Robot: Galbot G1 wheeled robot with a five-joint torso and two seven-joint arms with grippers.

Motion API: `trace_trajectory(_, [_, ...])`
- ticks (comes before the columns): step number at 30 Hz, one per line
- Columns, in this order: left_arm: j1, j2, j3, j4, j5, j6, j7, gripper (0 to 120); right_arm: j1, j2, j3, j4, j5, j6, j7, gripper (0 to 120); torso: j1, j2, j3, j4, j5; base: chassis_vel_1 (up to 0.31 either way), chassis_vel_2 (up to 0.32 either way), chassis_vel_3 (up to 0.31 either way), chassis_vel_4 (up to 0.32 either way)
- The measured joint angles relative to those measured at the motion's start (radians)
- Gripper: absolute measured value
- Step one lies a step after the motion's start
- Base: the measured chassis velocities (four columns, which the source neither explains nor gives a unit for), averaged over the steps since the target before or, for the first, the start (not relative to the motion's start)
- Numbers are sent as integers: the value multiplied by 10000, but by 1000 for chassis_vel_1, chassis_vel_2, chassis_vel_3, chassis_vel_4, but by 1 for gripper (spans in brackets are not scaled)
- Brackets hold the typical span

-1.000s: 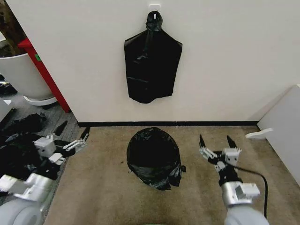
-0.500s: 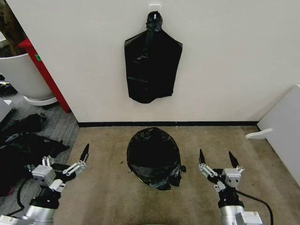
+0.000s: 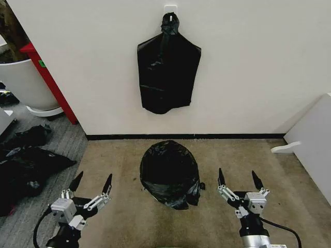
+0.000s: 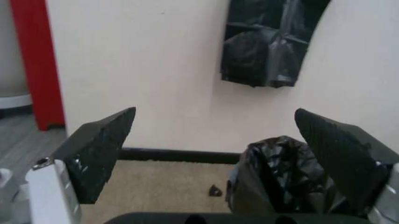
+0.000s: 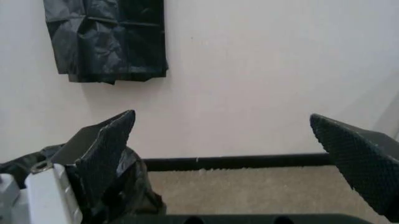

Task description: Place the garbage bag over the trash bin.

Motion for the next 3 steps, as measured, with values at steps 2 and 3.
trace_trajectory(2, [0,28,-132,-80,-62,184,-190,100,-84,81,282,5,405,40,-224,100,0,0,0,-1,0,0,0,0,0])
trace_trajectory(3, [-12,34,-180,-93,-70,209,-212,100,-94,113,382,3,485,68,-278,100,0,0,0,-1,0,0,0,0,0])
